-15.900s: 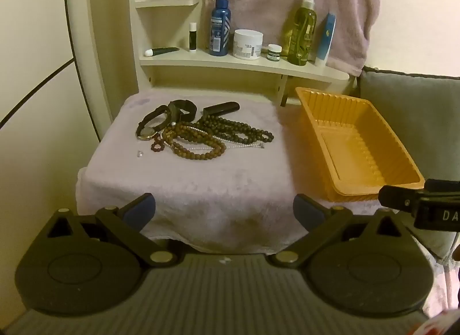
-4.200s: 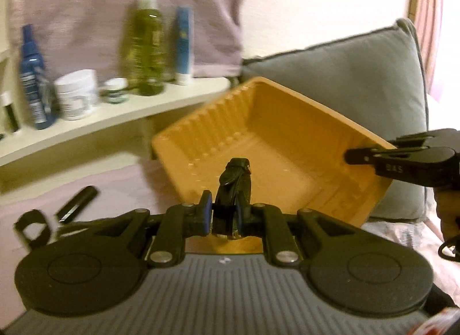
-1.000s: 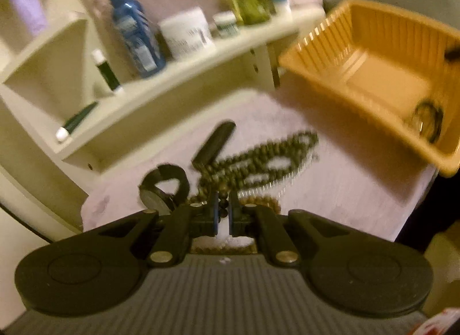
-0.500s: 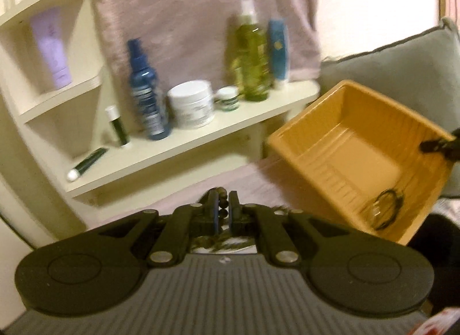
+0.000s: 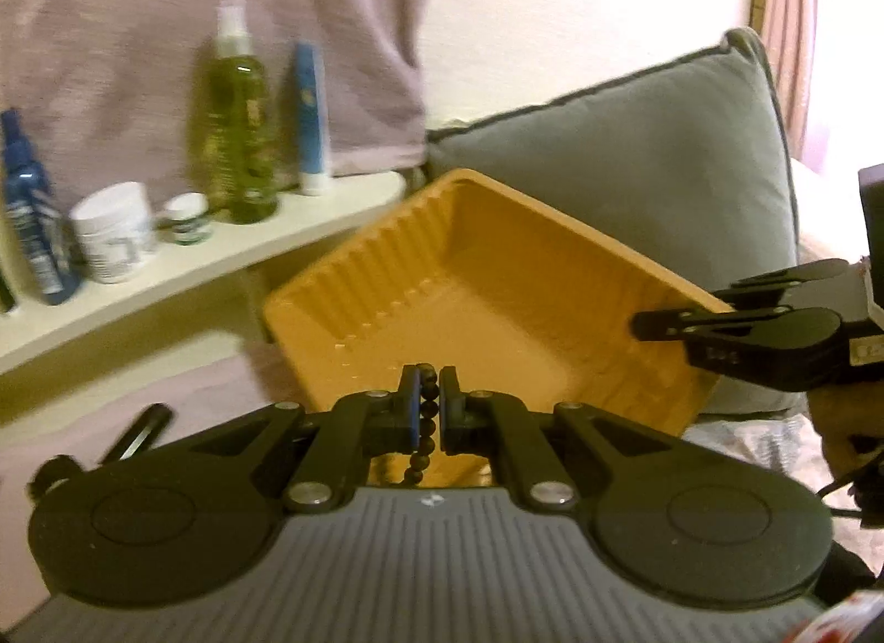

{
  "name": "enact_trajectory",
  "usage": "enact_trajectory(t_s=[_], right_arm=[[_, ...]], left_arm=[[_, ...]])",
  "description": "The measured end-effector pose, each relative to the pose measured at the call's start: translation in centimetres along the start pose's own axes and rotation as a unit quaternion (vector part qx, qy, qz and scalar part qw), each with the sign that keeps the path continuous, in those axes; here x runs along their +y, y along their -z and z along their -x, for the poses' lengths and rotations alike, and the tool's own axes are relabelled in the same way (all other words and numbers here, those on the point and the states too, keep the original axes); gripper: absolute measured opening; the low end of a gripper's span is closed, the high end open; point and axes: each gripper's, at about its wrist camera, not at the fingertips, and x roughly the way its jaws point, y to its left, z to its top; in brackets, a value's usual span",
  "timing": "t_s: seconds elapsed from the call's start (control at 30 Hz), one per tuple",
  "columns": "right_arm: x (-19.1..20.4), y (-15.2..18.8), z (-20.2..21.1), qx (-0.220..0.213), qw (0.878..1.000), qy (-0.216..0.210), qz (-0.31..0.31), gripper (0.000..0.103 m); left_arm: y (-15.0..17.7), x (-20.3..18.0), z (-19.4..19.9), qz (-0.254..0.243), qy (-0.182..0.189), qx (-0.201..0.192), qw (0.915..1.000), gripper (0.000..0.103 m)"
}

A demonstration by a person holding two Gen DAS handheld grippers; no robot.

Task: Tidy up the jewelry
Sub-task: 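Lower the dark bead bracelet into the tray and open the left tool, then return the left tool to the pile and grasp the brown bead necklace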

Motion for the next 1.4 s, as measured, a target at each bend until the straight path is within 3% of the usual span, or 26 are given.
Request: enact_trajectory(t_s=[0.37,0.5,0.57,0.8,1.03,1.23,1.4], right_arm=[[-0.1,0.1,-0.1,0.001,1.0,0.0,-0.006,0.004],[-0.2,0.1,-0.2,0.002,1.0,0.0,-0.006,0.004],[-0.2,0.1,-0.2,0.002,1.0,0.0,-0.005,0.004],[-0.2,0.1,-0.2,0.003,1.0,0.0,-0.005,0.004],[-0.1,0.1,-0.4,0.005,1.0,0.003,-0.001,0.004],[-0.1,0.2,-0.5,0.007,1.0,0.006,0.003,0.004],[-0.1,0.2,-0.7,0.009,1.0,0.008,0.006,0.004]], left_arm=[[0.6,-1.3,-2.0,-0.004,0.005,0.006,1.0,0.006],[0.9,-1.1,-1.6,0.006,0.006,0.0,1.0,0.025],[1.1,-0.5,-1.0,0.015,-0.003,-0.002,0.9999,0.025],[3.3,2.8,2.4,0.054,-0.086,-0.005,0.9948,0.025],[7.0,6.6,5.7,0.099,-0.185,0.011,0.9776,0.026],[9.8,9.4,7.0,0.122,-0.234,0.035,0.9638,0.027],[10.7,10.4,6.8,0.121,-0.246,0.044,0.9607,0.027]])
